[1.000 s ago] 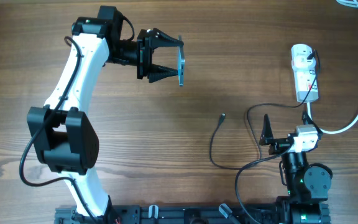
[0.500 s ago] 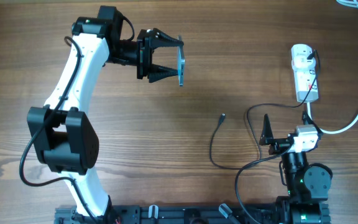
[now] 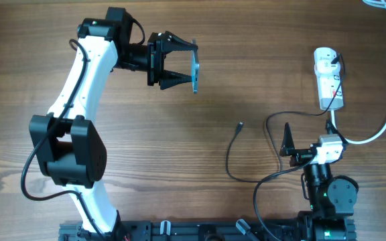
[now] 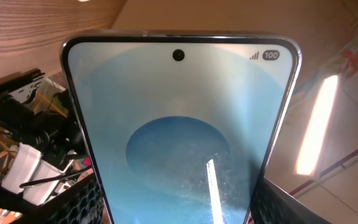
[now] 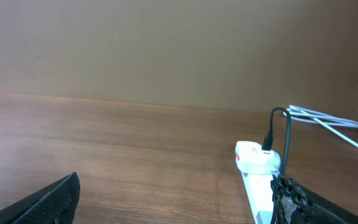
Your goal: Plug charger to phone and switch on socket
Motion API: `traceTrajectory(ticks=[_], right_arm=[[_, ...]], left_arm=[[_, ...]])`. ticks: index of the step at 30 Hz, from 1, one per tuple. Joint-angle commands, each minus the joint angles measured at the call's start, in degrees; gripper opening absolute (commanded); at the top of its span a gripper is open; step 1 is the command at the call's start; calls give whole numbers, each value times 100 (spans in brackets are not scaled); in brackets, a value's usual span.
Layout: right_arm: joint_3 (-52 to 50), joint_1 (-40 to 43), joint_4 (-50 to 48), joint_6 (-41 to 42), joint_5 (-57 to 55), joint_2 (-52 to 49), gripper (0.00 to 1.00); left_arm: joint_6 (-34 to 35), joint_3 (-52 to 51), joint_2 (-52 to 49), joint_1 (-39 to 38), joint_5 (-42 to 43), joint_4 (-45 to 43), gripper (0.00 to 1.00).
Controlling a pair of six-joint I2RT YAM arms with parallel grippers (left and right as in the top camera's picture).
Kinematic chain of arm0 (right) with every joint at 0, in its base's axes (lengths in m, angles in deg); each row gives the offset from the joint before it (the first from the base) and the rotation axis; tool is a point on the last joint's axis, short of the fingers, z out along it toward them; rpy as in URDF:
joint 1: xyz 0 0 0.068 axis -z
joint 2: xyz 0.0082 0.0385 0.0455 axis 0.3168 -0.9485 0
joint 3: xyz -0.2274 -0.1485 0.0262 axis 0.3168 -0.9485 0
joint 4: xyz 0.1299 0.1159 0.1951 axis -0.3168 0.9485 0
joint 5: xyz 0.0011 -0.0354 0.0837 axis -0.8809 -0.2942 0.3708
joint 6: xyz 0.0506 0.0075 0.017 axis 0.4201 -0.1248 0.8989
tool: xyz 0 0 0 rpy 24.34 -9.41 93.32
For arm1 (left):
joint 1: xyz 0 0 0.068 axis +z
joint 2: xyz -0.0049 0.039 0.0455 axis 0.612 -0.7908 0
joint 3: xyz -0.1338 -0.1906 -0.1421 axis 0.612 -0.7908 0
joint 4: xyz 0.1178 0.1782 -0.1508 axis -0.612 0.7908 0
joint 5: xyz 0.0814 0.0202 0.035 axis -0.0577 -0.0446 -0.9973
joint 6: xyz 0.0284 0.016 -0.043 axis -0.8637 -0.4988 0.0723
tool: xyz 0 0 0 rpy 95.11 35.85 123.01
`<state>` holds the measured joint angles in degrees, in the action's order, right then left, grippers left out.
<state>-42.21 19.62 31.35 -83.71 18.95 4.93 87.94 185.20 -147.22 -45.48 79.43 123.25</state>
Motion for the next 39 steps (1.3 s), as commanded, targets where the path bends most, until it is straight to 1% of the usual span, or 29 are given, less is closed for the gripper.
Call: traceTrajectory(ticks=[1,39], right_arm=[[-9,-44,-9,-48,-96,50,100],[-9,-44,-9,-46,-96,50,100]], left_arm=[[15,24,216,15,323,9,71],[15,24,216,15,323,96,71]])
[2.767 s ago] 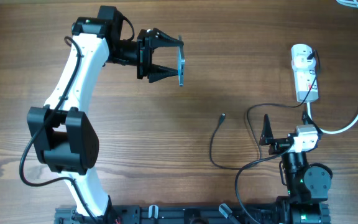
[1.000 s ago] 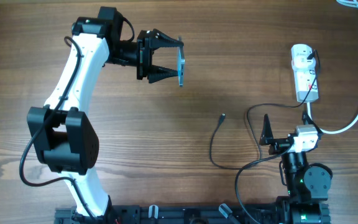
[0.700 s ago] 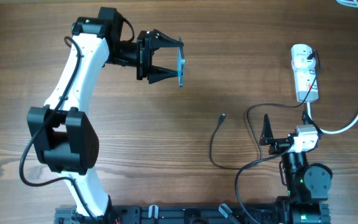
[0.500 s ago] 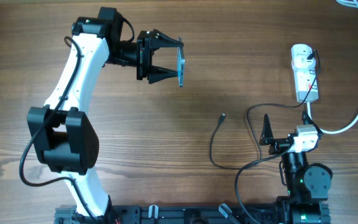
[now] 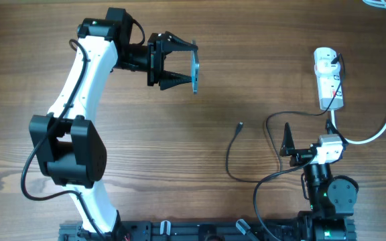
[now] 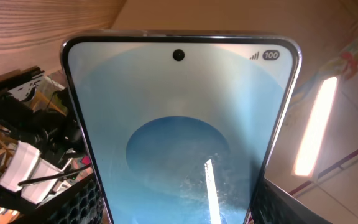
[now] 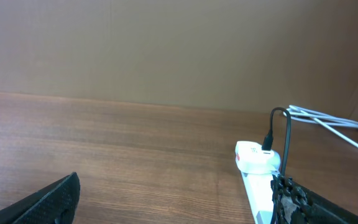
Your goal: Plug charger to phone and switch on socket
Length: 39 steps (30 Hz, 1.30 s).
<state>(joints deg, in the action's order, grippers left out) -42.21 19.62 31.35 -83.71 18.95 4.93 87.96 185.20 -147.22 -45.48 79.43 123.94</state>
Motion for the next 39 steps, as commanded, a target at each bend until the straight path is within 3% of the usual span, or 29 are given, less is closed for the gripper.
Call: traceTrajectory(ticks=[1,12,15,17,19,20,23,26,28,34,37,39], right_arm=[[-9,-44,-9,-48,-96,50,100],[-9,-44,-190,72,2,50,100],[-9,-44,-627,1869,1414,50,100],[-9,-44,-673,3617,2273,50,100],[-9,-44,-1106,5427,2184,50,100],[-9,-44,-1453,5823,2164,50,100],[20,-42,-3246,5904,2194,50,100],[588,-39,-3670,5569,1965,20,100],[1263,-37,-3191,5018,2065,-118,100],[4494,-39,1405,2400,2201,-1729,100],[5545,-39,3115,1904,2752,-2896,100],[5650,-39,3217,2022,3338,-3241,100]], left_arm=[[15,24,216,15,323,35,71],[11,24,216,15,323,129,71],[11,24,216,15,323,131,71],[11,24,216,15,323,131,71],[13,24,216,15,323,133,71],[13,24,216,15,323,136,71],[13,24,216,15,323,133,71],[11,24,216,15,323,133,71],[13,24,216,15,323,133,71],[13,24,216,15,323,133,71],[13,24,216,15,323,133,72],[13,24,216,15,323,133,71]])
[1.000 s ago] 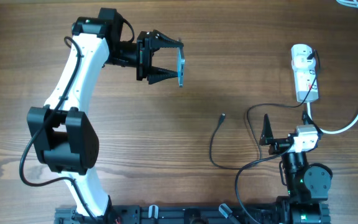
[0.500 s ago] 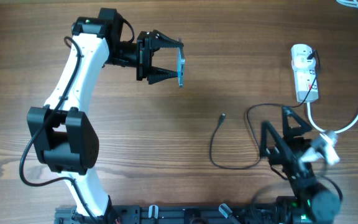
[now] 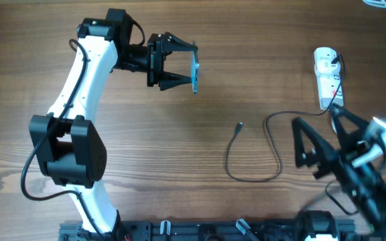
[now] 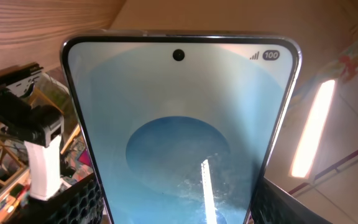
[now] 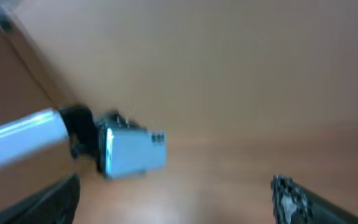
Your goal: Plug charger to phone and switch on socket
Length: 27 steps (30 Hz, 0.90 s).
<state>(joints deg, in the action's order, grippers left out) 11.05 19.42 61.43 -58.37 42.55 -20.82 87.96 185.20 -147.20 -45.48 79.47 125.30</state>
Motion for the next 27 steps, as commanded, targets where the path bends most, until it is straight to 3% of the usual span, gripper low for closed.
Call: traceTrajectory(ticks=[1,8,11,14,19,23,27], right_arm=[[323,-20,188,-291,1211,-804,100],[402,-66,-634,514,3200,-1775,99],[514,-286,-278,326,3025,-2000,99],[951,-833,831,-13,1622,-2330,99],[2514,-2457,2669,46,-1432,-3469,99],[3659,-3609,3536,341,-2973,-4669,99],[4822,-4441,3810,393,-3467,-5611,99]], left_arm=[[11,24,214,15,319,-2,71],[11,24,214,15,319,-2,71],[11,24,214,15,319,-2,71],[11,24,214,15,319,-4,71],[9,24,214,15,319,-7,71],[11,24,214,15,319,-7,71],[11,24,214,15,319,-7,71]])
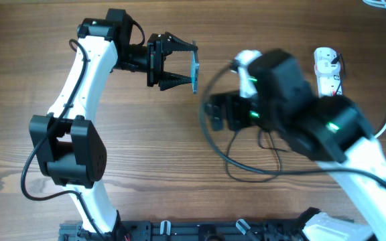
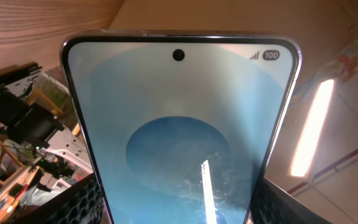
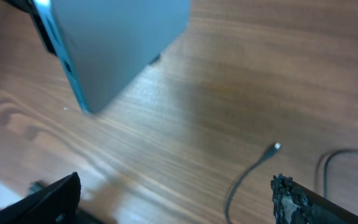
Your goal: Plug charger to phone and switch on socket
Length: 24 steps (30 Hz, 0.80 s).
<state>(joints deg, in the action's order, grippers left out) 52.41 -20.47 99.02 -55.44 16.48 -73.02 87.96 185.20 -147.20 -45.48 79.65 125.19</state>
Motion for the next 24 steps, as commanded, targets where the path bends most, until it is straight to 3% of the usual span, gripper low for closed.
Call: traceTrajectory(ticks=[1,7,11,13,15,20,24], right_arm=[[850,-590,44,7,-857,-503,100],[1130,-1198,11,339,-1749,-684,100],[1130,-1165,186,1231,-3152,-601,100],[1130,-940,448,2083,-4107,-474,100],[1130,-643,612,2483,-4378,-376,100],[1130,527,667,2055,-3440,-273,100],[1128,1351,568,817,-1604,-282,100]], left_arm=[[11,24,214,15,302,4,71],[11,24,214,15,302,4,71],[11,24,214,15,302,4,71],[11,24,214,15,302,7,71],[11,24,214,15,302,4,71],[9,24,214,15,302,4,71],[9,24,214,15,302,4,71]])
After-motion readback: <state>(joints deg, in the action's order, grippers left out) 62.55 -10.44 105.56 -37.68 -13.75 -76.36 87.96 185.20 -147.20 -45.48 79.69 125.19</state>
